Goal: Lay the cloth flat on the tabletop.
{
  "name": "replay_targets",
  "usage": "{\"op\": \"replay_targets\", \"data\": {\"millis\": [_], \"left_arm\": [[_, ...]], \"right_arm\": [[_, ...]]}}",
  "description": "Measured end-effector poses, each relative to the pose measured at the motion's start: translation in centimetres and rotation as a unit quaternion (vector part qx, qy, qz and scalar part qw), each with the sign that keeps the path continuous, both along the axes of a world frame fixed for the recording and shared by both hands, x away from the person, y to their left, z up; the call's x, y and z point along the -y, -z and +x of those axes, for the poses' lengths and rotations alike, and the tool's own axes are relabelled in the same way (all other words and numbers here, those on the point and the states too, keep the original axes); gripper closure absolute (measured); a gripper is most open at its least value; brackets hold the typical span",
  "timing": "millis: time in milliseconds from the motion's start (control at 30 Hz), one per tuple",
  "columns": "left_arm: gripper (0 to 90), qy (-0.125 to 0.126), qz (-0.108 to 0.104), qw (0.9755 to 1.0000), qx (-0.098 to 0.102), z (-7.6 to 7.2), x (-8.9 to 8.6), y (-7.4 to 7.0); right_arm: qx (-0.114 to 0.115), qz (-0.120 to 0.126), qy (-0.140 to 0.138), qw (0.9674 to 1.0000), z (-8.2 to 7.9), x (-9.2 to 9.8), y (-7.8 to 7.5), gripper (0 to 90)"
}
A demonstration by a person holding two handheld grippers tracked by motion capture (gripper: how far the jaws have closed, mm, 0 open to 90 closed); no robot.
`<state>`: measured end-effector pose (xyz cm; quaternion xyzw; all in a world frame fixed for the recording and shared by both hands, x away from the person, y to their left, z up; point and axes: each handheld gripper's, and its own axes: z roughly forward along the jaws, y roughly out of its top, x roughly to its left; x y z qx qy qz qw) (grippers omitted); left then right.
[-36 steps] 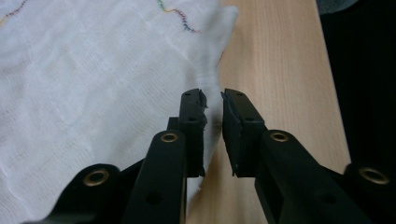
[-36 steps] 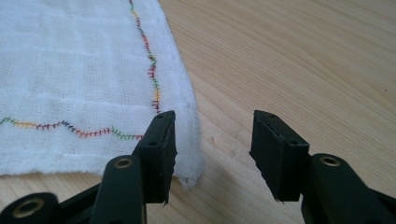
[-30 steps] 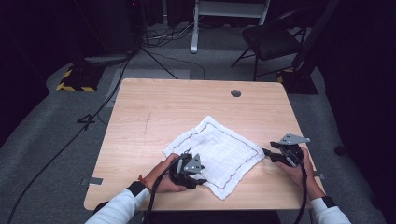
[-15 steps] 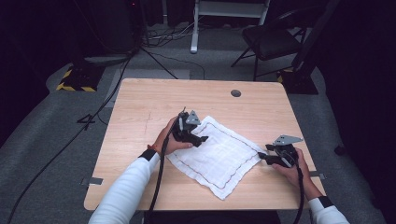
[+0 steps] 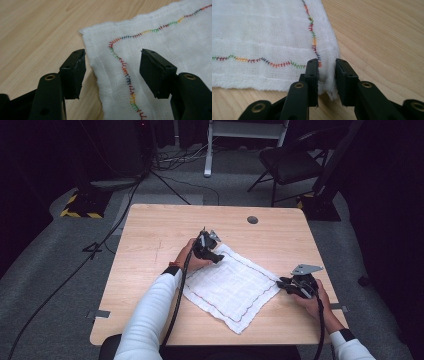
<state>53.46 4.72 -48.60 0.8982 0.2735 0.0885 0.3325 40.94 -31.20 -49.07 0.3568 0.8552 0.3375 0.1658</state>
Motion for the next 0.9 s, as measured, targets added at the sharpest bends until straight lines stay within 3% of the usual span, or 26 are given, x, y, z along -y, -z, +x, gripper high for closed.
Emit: {"op": "replay_targets", "data": {"millis": [133, 200, 367, 467, 567, 733, 900], "left_arm": [[35.2, -0.006, -0.007, 0.9999, -0.009, 0.2, 0.4, 0.6], [38.6, -0.004, -0.012, 0.9999, -0.011, 0.1, 0.3, 0.6], [65.8, 0.021, -0.008, 0.9992, -0.032, -0.1, -0.2, 0.1], [76.8, 0.027, -0.005, 0.9991, -0.033, -0.2, -0.6, 0.0], [81.5, 0.022, -0.007, 0.9993, -0.029, -0.3, -0.9, 0.0], [82.9, -0.012, -0.016, 0.9998, -0.008, -0.9, -2.8, -0.5], [83.2, -0.022, -0.012, 0.9997, 0.001, -1.4, -4.6, -0.8]], "right_arm": [[0.011, -0.023, 0.007, 0.9997, 0.6, 0.1, -0.2, 80.4], [0.015, -0.03, 0.013, 0.9994, 1.0, 0.2, -0.2, 82.3], [0.029, -0.052, 0.027, 0.9978, 2.6, 0.0, -0.2, 84.9], [0.033, -0.06, 0.035, 0.997, 3.4, -0.2, -0.2, 84.9], [0.035, -0.061, 0.042, 0.9966, 3.8, -0.5, -0.2, 82.4], [0.051, -0.054, 0.064, 0.9952, 4.7, -1.3, -0.4, 74.4], [0.044, -0.019, 0.071, 0.9963, 5.3, -2.1, -1.0, 62.1]]}}
